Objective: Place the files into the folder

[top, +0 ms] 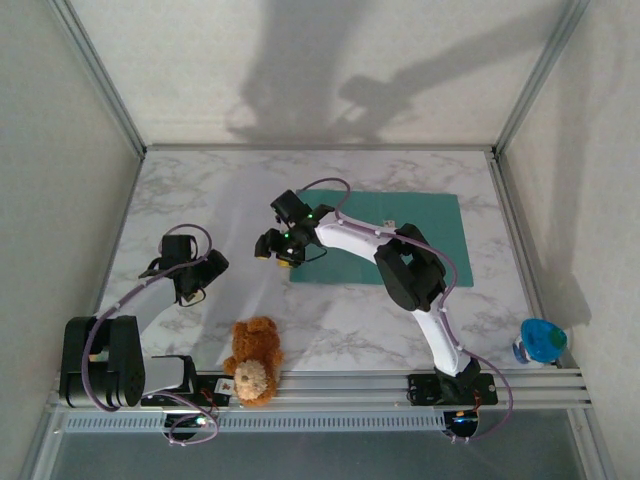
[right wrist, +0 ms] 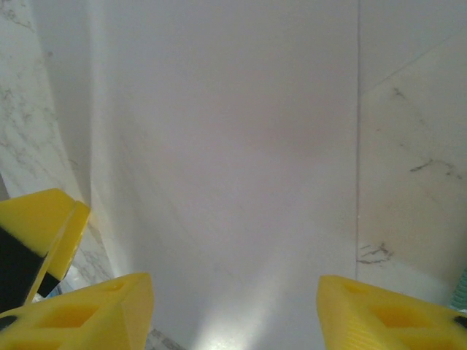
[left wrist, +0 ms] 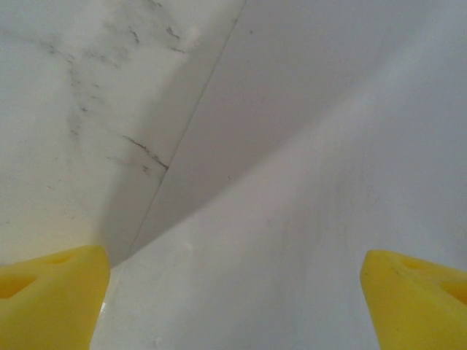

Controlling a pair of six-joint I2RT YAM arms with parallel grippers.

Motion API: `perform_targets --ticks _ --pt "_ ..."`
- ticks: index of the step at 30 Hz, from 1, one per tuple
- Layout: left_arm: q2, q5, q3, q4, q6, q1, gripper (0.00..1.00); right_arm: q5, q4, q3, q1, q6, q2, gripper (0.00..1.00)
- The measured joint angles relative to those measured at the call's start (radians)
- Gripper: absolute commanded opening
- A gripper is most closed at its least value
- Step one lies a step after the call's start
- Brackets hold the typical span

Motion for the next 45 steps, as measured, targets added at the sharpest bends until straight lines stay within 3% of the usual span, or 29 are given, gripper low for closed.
perform_targets --ticks 7,45 --pt "0.017 0.008 0.000 0.015 -0.003 0.005 0.84 0.002 0.000 0.000 0.000 0.004 0.015 0.56" --pt "0.015 0.022 -0.002 0.019 -0.003 0.005 0.87 0.018 0.073 -0.011 0.042 0.050 0.054 0.55"
